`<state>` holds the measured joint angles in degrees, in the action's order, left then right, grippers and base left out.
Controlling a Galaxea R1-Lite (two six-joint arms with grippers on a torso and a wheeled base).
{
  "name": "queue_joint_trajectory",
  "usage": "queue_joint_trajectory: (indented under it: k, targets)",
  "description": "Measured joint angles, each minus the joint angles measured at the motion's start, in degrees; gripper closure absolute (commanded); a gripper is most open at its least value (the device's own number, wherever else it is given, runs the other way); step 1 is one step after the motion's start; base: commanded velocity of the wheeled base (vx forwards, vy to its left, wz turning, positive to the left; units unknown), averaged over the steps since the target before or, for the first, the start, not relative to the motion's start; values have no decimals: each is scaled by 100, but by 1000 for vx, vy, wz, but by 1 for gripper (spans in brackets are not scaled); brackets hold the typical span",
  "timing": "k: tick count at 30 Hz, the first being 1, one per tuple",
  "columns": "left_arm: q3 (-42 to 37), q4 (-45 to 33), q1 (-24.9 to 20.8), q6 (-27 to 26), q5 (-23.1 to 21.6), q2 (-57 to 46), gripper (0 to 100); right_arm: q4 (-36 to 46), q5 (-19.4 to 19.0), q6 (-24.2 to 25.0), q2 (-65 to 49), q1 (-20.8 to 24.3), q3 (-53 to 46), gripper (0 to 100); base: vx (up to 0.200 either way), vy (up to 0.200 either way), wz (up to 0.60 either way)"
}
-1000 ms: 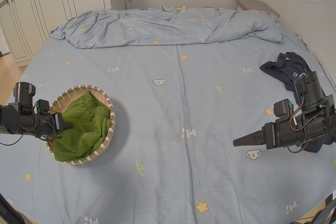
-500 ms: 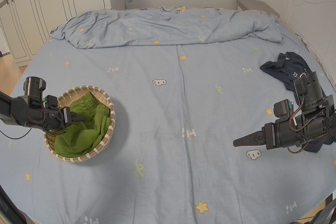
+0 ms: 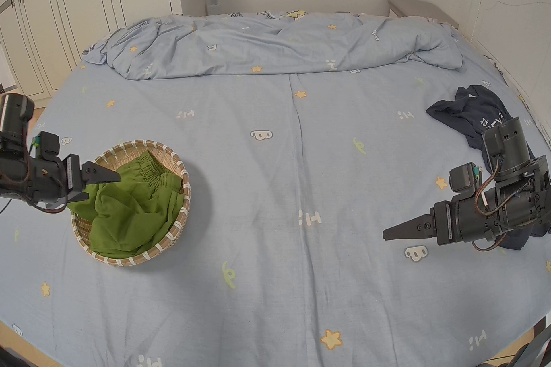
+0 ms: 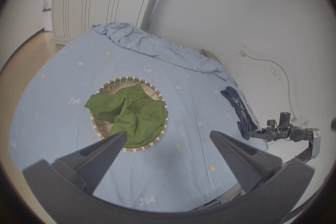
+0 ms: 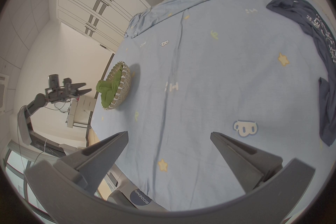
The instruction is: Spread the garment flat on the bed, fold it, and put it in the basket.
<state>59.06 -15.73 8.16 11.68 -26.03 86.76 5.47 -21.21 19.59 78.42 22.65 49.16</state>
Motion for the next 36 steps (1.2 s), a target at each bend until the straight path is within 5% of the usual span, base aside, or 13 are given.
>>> queue_joint_trajectory:
  k: [8, 20, 36]
  targets:
    - [-229, -564, -140, -60, 2, -1576, 0, 13, 124, -130, -464, -79, -239, 0, 0, 0, 0]
    - [-1447, -736, -210, -246, 63, -4374, 0, 167, 191, -1325, -2970, -767, -1471, 0, 0, 0, 0]
    - [-3270, -791, -527, -596, 94, -7351, 0, 2198, 228, -1796, -6904, -1993, -2431, 0, 0, 0, 0]
